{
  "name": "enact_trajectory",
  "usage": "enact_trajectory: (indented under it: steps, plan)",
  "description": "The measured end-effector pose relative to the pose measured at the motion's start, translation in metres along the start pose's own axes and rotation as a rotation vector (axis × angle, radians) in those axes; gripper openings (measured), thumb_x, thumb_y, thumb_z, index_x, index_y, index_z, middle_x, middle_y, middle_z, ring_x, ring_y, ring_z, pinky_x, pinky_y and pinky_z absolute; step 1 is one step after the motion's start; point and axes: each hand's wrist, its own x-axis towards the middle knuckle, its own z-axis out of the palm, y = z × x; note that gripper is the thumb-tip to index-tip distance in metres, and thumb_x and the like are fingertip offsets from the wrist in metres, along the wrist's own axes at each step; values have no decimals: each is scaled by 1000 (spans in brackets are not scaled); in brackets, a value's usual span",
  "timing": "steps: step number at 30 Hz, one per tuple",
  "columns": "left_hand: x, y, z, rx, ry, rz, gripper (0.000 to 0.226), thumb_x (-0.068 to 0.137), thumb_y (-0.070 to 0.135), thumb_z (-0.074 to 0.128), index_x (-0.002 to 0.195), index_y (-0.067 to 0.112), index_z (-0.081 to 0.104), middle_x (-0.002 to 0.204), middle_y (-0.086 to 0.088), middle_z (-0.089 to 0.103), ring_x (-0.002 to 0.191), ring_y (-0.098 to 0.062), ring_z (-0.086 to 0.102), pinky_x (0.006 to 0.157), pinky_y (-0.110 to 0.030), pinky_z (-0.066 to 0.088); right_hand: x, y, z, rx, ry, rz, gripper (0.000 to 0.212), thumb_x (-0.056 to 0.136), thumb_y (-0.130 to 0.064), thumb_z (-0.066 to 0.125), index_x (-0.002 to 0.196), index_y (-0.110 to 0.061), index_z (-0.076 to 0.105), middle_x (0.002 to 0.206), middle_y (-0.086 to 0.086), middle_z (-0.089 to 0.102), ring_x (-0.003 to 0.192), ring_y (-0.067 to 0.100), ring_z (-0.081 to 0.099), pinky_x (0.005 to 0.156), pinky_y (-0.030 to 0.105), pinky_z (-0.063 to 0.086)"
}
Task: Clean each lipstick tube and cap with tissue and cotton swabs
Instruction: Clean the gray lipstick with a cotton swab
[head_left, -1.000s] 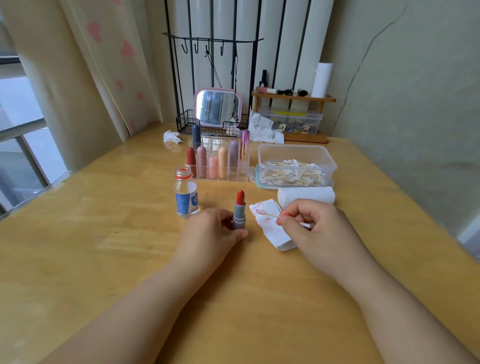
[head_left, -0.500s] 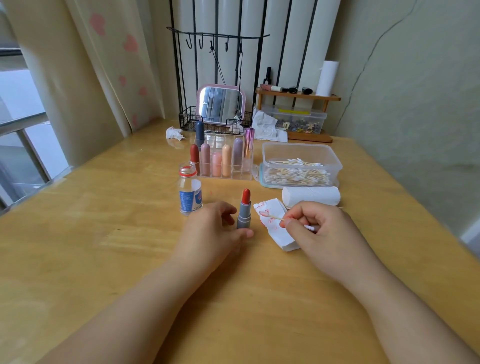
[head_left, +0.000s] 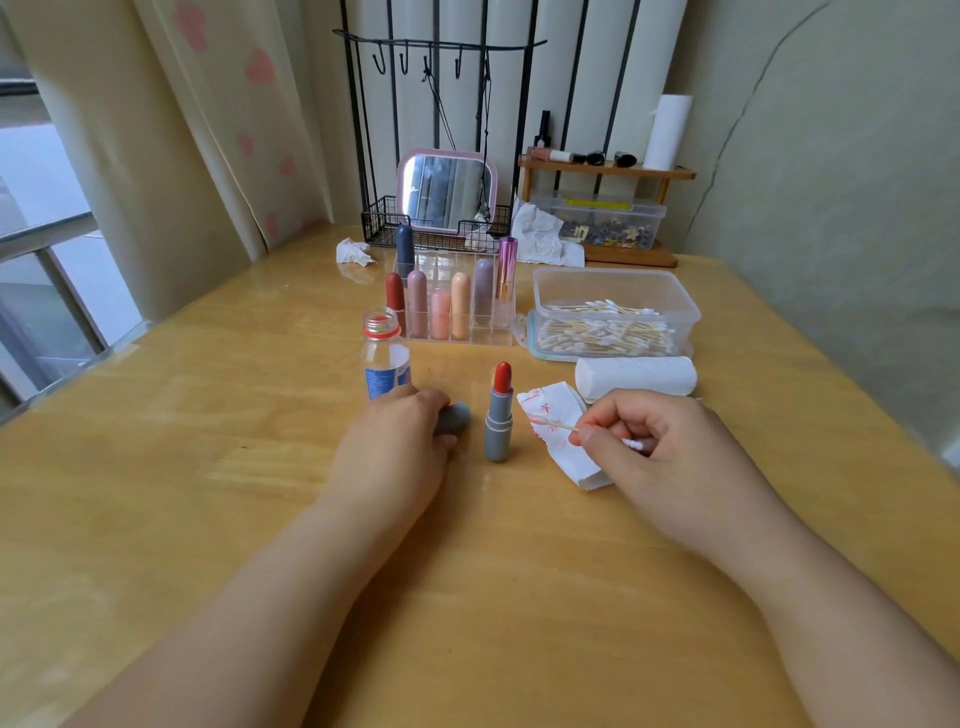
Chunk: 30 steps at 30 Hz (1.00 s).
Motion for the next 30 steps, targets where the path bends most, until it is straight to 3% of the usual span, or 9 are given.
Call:
enact_trajectory:
  steps: [8, 11, 14, 16, 18, 19, 22, 26, 30]
  plan:
    - [-3, -1, -7, -108, 18, -47, 22, 92, 19, 51, 114, 16, 56, 108, -1, 58, 97, -22, 54, 74, -31, 43, -2, -3, -1, 51, -44, -12, 17, 86, -13, 64, 71, -20, 67, 55, -5, 50, 53, 7, 42, 51, 13, 34]
    - [-11, 8, -24, -217, 149, -32, 13, 95, 18, 46, 108, 16, 50, 79, 19, 47, 76, -13, 47, 58, -24, 29, -2, -7, -5, 125, 0, -38, 16, 84, -14, 66, 72, -24, 69, 64, 0, 59, 60, 16, 50, 55, 16, 40]
    - [-21, 20, -41, -417, 171, 26, 9, 95, 18, 47, 101, 24, 48, 71, 18, 46, 63, -6, 48, 56, -15, 37, -3, -12, -10, 196, 49, -86, 14, 83, -14, 69, 74, -24, 72, 73, -2, 67, 69, 19, 59, 60, 17, 45]
    - [-22, 24, -48, -673, 107, 12, 13, 95, 17, 48, 93, 29, 52, 67, 8, 55, 63, -10, 53, 58, -18, 44, -3, -15, -13, 230, 86, -119, 7, 79, -23, 71, 80, -30, 72, 67, -6, 65, 57, 7, 54, 55, 14, 45]
    - [-22, 29, -52, -1008, -3, -49, 19, 93, 14, 50, 85, 28, 60, 62, 6, 57, 59, -15, 53, 67, -36, 50, -3, -16, -17, 248, 126, -139, 13, 73, -26, 64, 80, -35, 70, 63, -9, 61, 54, 4, 52, 54, 17, 47]
    - [-22, 31, -53, -1149, -34, -91, 21, 90, 11, 50, 81, 23, 63, 59, 5, 55, 58, -15, 51, 64, -37, 50, -4, -16, -18, 253, 140, -150, 14, 72, -26, 63, 79, -36, 70, 63, -9, 60, 53, 5, 52, 54, 19, 48]
    - [-20, 36, -53, -1406, -160, -238, 22, 87, 3, 44, 76, 9, 61, 54, -3, 48, 49, -15, 44, 51, -29, 46, -5, -18, -18, 246, 167, -183, 15, 71, -25, 64, 77, -36, 71, 66, 1, 60, 52, 7, 51, 53, 20, 48]
    - [-18, 38, -52, -1518, -283, -285, 14, 72, 20, 56, 67, 9, 62, 51, -5, 42, 43, -14, 37, 41, -25, 42, -7, -16, -13, 152, 166, -254, 14, 69, -37, 68, 83, -36, 71, 71, 7, 60, 57, 16, 52, 54, 28, 46]
    - [-23, 38, -54, -1463, -347, -264, 22, 86, 20, 54, 69, 9, 61, 55, -3, 36, 47, -14, 29, 41, -23, 36, -7, -12, -12, 9, 186, -391, 9, 78, -31, 65, 83, -31, 73, 71, 0, 60, 64, 16, 55, 55, 26, 45]
